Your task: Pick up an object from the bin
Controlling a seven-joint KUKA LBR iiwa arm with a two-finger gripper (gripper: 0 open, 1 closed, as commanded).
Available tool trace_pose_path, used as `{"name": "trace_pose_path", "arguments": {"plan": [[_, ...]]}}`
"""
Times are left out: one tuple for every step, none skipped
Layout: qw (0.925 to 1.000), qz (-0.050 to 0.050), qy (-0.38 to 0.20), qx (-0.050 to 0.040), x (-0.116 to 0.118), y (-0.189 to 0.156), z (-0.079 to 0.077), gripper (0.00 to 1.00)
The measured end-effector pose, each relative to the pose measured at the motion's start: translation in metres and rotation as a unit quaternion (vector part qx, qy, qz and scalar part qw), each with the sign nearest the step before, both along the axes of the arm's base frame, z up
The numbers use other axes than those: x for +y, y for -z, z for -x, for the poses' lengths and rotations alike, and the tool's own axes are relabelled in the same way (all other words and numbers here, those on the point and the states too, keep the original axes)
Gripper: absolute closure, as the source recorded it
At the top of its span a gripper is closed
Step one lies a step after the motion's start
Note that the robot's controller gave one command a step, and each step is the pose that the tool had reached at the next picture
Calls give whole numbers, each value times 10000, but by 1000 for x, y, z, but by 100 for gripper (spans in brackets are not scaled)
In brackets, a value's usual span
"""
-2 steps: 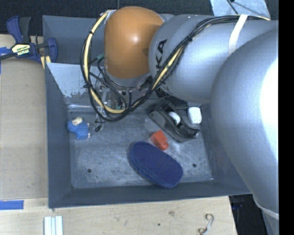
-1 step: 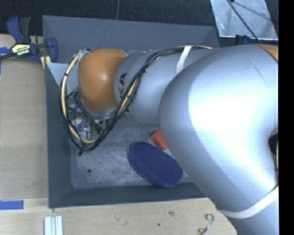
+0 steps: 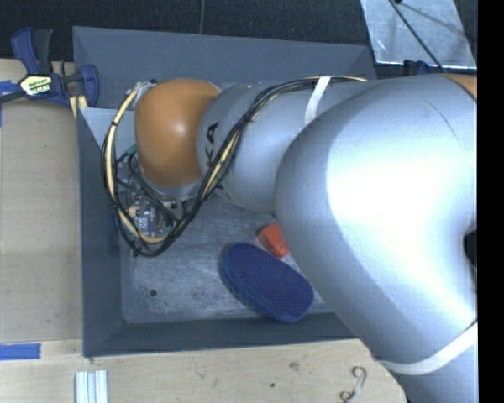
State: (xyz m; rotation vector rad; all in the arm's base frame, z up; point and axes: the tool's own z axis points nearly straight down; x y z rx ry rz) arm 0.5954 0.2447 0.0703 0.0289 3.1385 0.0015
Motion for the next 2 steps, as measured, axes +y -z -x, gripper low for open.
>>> {"name": "trace_pose_path", "arguments": {"plan": [[10000, -14, 54, -42, -13, -123, -6, 100], [10000, -18, 32, -46, -11, -205, -6, 100]]}}
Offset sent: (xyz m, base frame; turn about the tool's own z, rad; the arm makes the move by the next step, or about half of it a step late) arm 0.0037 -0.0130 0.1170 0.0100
